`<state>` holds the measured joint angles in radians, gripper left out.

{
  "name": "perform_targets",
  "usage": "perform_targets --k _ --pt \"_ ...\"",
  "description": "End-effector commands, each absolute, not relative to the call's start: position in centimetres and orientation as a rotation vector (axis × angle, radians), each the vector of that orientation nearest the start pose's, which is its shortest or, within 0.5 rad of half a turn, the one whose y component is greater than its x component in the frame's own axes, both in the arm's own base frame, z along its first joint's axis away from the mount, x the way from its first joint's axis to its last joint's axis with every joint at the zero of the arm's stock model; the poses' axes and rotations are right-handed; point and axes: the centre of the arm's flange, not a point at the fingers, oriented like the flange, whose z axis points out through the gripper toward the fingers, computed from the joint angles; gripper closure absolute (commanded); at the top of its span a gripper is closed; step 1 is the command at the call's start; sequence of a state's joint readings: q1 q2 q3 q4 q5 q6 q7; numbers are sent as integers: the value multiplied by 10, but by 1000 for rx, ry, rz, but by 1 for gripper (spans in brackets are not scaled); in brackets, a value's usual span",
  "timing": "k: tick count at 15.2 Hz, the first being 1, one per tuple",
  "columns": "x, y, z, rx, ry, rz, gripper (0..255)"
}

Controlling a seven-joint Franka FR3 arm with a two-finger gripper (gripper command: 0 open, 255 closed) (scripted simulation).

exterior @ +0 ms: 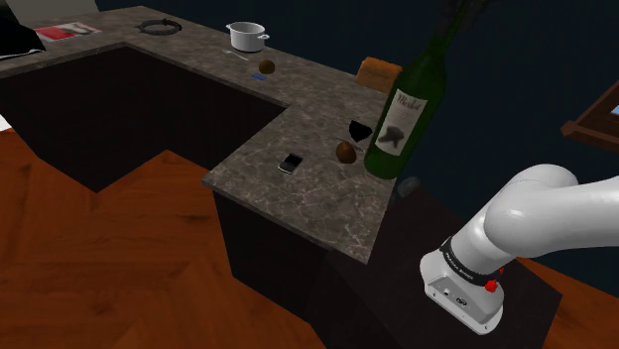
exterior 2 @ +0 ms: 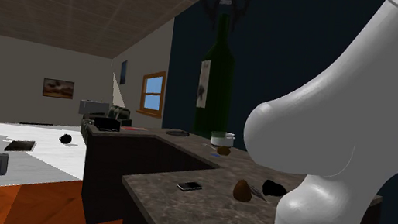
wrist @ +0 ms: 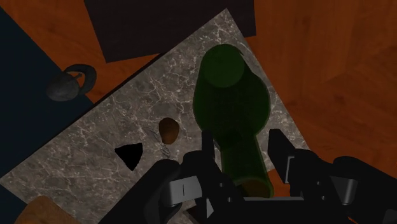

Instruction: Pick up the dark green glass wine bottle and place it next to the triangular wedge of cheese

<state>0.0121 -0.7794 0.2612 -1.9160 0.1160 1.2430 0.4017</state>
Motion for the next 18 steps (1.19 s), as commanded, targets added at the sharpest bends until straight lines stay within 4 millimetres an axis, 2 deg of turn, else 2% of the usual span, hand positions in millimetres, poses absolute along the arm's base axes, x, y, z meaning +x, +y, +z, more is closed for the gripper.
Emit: perform_targets --k 1,18 --pt "233 141 753 -3174 241 -165 255" --pt "233 141 843 -3174 241 -165 255"
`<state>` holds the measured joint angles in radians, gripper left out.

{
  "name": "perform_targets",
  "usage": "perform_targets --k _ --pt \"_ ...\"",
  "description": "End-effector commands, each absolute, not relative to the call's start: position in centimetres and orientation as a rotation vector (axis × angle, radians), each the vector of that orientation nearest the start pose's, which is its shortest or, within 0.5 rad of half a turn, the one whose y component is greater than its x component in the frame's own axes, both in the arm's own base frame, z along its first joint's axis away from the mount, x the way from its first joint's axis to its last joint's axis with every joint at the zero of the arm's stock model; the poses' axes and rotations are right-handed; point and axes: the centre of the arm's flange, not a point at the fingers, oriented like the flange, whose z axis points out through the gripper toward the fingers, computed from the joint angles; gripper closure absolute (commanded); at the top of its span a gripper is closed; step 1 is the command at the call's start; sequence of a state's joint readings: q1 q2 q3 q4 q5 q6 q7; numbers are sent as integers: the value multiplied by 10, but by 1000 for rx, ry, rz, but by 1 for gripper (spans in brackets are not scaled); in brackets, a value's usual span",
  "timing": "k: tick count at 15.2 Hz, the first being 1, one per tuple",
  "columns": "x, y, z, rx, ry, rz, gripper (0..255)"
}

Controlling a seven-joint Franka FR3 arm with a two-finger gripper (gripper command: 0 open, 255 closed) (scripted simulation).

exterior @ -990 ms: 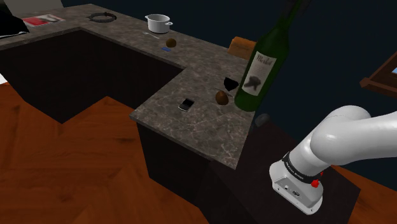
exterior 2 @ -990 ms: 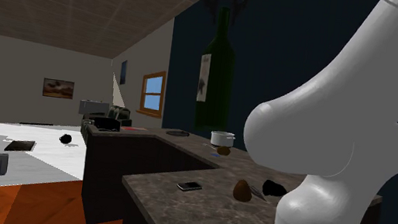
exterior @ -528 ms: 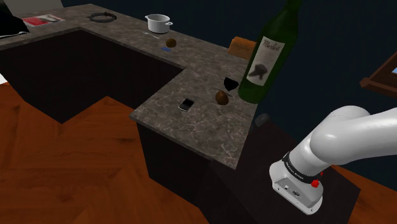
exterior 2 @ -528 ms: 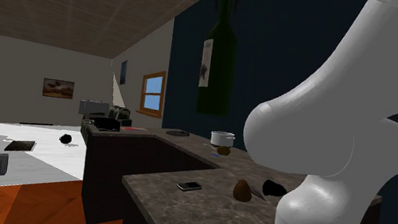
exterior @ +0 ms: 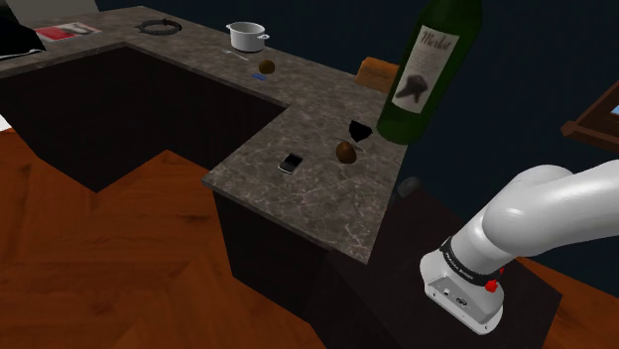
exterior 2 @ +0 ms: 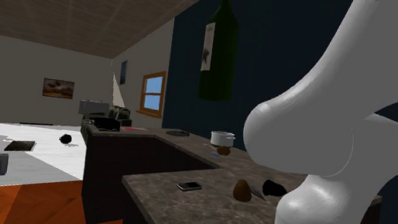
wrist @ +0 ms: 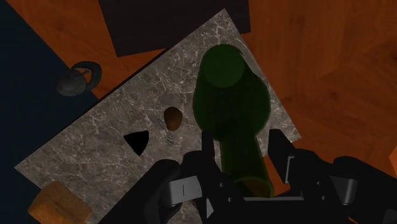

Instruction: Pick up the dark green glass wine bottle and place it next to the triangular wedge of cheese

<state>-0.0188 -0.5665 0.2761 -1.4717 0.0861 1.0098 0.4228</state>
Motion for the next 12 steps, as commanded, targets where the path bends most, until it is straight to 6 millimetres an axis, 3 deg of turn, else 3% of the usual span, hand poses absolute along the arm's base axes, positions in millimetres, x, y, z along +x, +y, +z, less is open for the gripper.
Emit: perform_targets --k 1,2,12 --pt "233 141 848 -3174 241 -165 255" --pt "233 141 853 -3174 241 -165 255" --pt "281 35 790 -3174 241 -165 255"
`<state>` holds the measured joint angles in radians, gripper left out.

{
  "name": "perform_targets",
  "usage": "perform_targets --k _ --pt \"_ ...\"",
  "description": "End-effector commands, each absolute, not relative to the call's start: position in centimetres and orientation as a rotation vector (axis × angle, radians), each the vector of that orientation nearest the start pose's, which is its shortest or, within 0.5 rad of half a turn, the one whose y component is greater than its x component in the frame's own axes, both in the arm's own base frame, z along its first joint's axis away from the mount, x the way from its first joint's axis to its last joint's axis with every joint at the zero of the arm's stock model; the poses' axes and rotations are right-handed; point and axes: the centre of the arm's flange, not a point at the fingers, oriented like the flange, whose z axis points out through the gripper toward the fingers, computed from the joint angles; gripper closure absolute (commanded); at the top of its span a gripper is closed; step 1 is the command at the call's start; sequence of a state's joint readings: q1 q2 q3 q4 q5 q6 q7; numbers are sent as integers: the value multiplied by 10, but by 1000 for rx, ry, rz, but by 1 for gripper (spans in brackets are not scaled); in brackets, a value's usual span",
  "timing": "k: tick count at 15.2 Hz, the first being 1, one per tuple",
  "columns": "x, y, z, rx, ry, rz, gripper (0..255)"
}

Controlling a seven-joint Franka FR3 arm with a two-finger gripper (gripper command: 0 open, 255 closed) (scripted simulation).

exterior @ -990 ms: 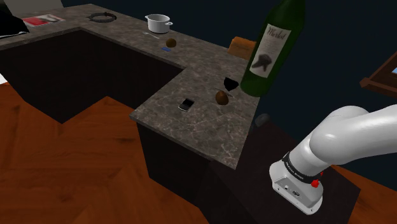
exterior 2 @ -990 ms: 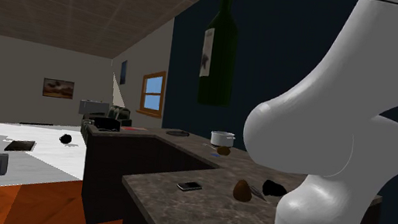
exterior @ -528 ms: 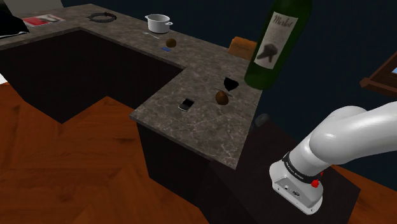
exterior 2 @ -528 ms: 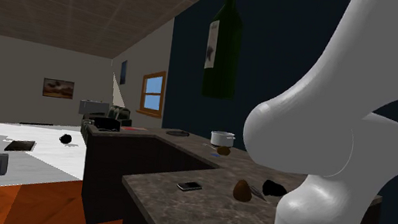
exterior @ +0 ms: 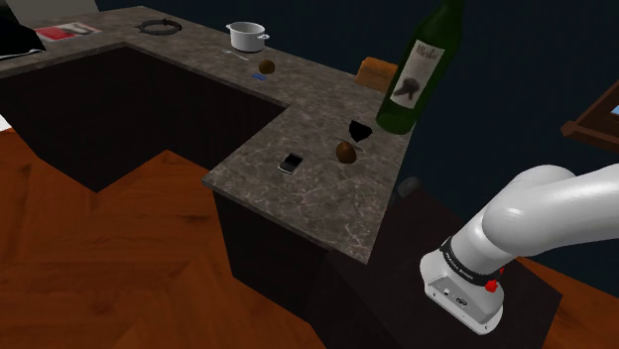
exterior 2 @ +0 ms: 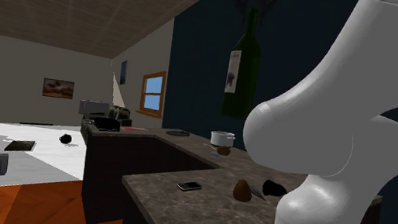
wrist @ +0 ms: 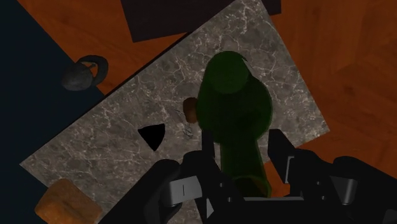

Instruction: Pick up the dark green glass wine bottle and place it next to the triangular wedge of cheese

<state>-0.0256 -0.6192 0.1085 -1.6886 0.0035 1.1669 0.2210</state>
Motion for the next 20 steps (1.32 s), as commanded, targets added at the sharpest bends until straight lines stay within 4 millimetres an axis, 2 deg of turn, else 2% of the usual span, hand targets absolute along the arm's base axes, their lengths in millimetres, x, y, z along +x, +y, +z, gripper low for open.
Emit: perform_targets --k 1,20 --pt "286 24 783 -3174 241 -165 255" --pt "377 -176 663 -3174 241 -165 255"
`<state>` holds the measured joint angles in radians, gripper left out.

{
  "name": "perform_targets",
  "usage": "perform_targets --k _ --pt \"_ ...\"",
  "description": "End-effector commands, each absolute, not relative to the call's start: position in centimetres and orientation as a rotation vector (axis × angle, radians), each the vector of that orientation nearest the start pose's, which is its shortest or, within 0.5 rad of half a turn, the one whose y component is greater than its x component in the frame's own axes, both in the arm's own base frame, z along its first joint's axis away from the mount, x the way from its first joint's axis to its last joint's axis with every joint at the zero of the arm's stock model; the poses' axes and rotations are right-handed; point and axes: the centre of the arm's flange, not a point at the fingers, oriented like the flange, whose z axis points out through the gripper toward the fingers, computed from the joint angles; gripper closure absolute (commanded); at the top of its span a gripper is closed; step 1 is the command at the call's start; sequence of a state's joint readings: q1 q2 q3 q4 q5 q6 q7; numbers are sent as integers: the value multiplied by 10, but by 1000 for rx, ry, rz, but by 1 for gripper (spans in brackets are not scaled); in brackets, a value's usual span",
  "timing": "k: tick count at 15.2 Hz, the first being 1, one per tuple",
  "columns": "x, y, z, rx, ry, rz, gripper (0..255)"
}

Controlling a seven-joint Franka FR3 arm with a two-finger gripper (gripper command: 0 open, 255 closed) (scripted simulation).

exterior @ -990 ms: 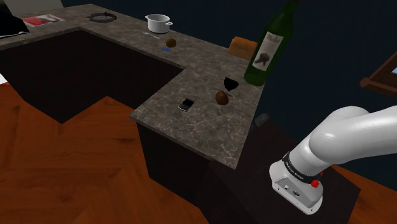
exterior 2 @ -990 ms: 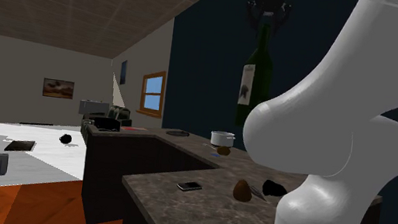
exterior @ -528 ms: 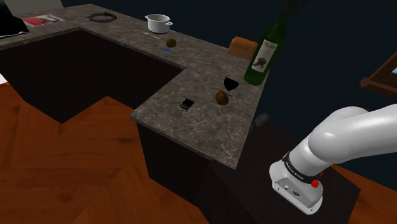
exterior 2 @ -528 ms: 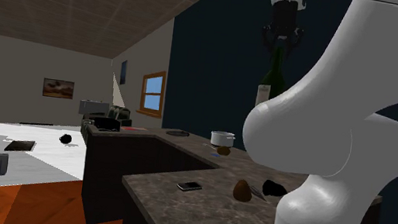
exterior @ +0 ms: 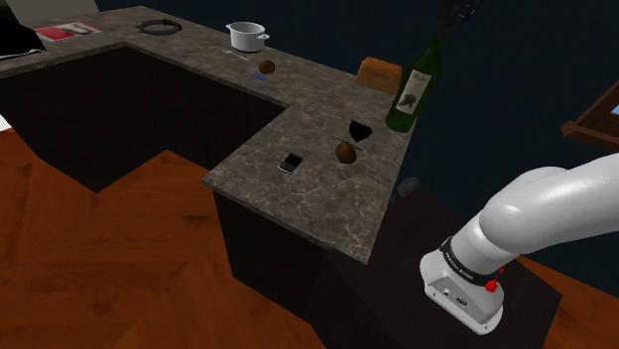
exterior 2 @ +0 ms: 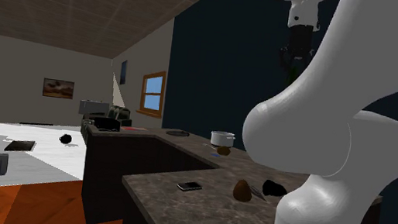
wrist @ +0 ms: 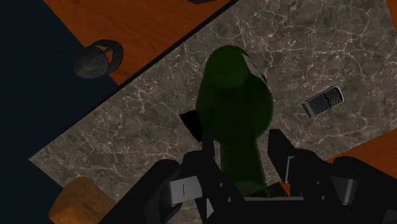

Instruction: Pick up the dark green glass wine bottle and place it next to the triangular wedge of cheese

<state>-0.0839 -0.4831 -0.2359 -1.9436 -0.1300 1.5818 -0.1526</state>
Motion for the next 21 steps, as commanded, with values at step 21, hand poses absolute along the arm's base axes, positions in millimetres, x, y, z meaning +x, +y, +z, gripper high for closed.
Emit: perform_targets --k 21 --pt "444 -322 538 -3174 241 -165 255"
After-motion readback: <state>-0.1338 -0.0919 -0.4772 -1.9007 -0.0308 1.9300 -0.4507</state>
